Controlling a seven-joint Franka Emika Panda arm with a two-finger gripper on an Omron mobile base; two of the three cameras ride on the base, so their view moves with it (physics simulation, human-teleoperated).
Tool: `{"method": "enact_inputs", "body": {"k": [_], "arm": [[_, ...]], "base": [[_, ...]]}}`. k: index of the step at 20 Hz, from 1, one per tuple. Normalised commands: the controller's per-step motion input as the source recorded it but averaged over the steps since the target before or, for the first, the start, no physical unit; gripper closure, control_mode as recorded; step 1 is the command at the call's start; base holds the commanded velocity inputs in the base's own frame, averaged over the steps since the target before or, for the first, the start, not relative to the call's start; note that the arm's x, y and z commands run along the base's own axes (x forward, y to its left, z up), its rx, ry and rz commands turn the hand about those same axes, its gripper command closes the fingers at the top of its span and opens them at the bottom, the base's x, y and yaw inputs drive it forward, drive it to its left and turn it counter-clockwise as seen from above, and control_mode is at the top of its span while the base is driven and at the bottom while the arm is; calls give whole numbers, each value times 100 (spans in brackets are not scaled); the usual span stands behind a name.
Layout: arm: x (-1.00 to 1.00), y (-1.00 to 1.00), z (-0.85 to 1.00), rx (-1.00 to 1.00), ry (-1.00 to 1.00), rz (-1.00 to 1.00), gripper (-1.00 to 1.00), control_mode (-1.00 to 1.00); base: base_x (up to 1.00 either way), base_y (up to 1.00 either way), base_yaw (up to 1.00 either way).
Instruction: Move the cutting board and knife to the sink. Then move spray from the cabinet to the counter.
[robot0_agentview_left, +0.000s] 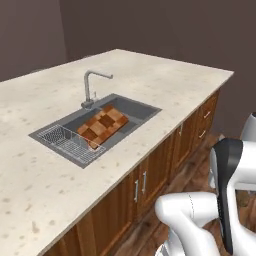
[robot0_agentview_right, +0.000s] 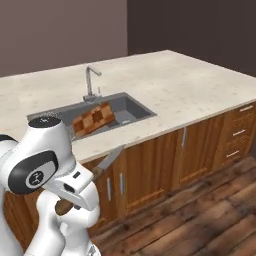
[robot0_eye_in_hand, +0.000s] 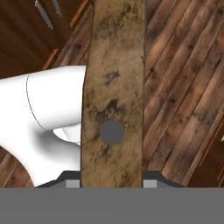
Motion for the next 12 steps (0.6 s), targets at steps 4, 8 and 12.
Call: {"method": "enact_inputs", "body": {"k": [4,8,12], "arm": [[0,0,0,0,0,0,100,100],[0,0,0,0,0,0,100,100],[0,0,0,0,0,0,100,100]], "base": [[74,-56,39],[72,-51,40],[75,-35,40]]}}
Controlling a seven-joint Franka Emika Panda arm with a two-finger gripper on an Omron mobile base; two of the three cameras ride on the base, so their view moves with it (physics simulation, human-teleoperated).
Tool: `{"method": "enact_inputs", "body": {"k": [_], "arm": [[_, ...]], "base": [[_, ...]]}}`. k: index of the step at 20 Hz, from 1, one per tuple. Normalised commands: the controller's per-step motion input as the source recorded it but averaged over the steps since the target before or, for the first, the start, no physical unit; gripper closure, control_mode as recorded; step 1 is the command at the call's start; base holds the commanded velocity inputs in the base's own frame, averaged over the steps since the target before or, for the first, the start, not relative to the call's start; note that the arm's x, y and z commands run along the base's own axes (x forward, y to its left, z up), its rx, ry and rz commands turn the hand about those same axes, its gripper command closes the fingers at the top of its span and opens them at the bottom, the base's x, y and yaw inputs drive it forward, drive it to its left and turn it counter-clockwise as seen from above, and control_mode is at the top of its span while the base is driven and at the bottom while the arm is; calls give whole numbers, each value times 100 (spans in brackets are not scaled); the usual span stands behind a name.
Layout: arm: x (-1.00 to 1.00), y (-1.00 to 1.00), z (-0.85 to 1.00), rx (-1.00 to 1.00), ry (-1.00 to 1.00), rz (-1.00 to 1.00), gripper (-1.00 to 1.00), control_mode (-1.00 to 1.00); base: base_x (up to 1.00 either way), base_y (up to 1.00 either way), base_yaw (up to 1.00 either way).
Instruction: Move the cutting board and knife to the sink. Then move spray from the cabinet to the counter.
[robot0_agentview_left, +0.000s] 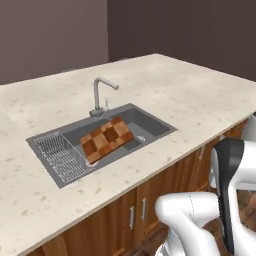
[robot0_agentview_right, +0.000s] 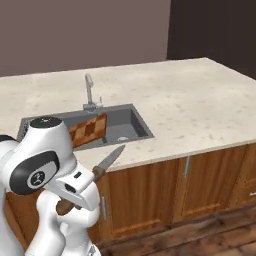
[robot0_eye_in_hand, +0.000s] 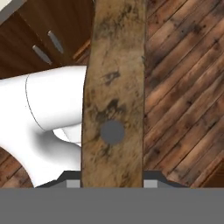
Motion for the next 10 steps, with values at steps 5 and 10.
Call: {"method": "enact_inputs", "body": {"k": [5,10], "arm": [[0,0,0,0,0,0,100,100],[0,0,0,0,0,0,100,100]], "base": [[73,-34,40],[69,-31,40]]}}
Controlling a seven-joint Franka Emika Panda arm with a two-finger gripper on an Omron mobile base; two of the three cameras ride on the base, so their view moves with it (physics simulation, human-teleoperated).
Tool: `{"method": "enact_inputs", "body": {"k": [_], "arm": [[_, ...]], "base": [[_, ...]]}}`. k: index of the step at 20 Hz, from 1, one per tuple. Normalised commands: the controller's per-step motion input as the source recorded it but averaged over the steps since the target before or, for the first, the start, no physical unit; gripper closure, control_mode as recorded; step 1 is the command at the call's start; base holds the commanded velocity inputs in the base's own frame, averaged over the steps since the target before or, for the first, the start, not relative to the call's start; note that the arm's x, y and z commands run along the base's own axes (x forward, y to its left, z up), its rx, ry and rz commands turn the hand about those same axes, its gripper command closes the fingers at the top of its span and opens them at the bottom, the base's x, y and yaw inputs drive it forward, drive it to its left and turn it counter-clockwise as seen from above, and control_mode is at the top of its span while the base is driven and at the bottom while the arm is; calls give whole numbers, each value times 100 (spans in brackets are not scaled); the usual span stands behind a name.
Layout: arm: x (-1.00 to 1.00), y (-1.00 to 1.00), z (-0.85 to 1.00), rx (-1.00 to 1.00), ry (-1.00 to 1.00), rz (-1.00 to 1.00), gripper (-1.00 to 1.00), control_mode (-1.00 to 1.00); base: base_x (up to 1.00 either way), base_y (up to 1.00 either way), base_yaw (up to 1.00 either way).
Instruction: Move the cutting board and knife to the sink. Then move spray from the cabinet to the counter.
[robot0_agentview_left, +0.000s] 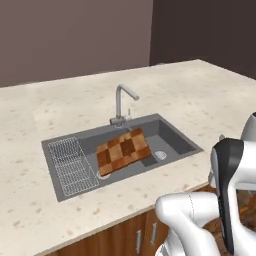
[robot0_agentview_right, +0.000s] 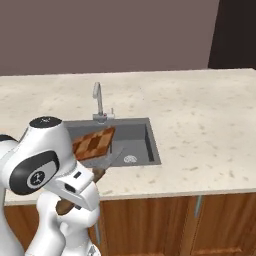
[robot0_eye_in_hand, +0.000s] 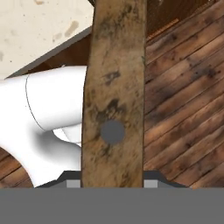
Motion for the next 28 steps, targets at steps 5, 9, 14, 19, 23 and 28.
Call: {"method": "enact_inputs", "body": {"k": [5,9,14,19,23,28], "arm": [[0,0,0,0,0,0,100,100],[23,0,0,-1,10,19,100,-100],[16,1,-6,-11,21,39,100,-100],[30,0,-12,-9,17,47,100,-100],[62,0,-1,0,7,49,100,-100],[94,5,0,0,5,50,100,-100]], "base": [[60,-4,38],[28,0,20],[0,0,0],[0,0,0],[0,0,0],[0,0,0]]}}
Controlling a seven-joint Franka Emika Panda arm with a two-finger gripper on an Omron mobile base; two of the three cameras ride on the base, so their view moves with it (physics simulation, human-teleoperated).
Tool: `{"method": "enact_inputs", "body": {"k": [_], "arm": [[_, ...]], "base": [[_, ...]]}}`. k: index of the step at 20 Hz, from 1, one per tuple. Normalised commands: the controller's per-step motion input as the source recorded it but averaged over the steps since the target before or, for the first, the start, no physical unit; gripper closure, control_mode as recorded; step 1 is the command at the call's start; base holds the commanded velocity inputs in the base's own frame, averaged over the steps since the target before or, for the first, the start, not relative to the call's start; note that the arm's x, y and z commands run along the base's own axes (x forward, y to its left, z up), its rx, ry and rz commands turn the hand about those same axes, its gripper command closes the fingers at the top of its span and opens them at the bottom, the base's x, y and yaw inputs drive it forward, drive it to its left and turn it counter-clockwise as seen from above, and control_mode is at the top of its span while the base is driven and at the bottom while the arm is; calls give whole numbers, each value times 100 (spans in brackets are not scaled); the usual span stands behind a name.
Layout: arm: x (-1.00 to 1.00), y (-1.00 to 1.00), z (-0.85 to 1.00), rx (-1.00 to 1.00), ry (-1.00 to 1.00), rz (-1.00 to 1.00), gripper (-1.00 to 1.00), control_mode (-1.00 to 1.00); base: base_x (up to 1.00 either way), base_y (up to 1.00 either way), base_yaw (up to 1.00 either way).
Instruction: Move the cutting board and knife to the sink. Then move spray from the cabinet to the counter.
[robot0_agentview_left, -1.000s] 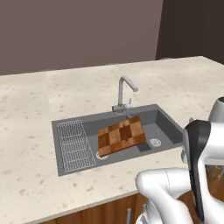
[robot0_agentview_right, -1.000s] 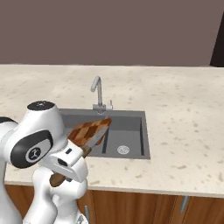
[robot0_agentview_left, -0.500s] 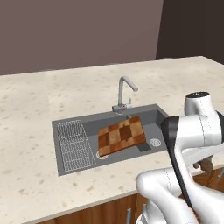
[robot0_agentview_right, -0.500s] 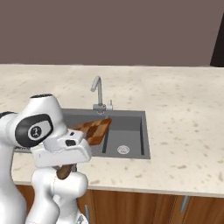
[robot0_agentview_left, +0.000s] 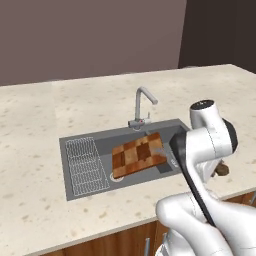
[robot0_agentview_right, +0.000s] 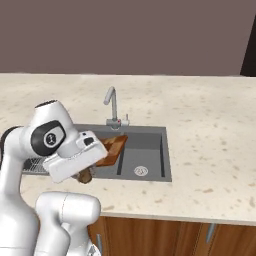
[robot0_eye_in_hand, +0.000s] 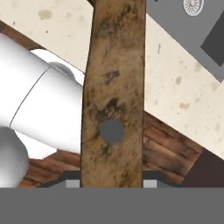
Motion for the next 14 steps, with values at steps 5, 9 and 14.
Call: {"method": "enact_inputs", "body": {"k": [5,9,14], "arm": [[85,21,-9,0,9,39,100,-100],[63,2,-30,4,1,16,100,-100],[41,26,-40,0,-1,2,100,-100]], "base": [[0,0,0],[0,0,0],[0,0,0]]}}
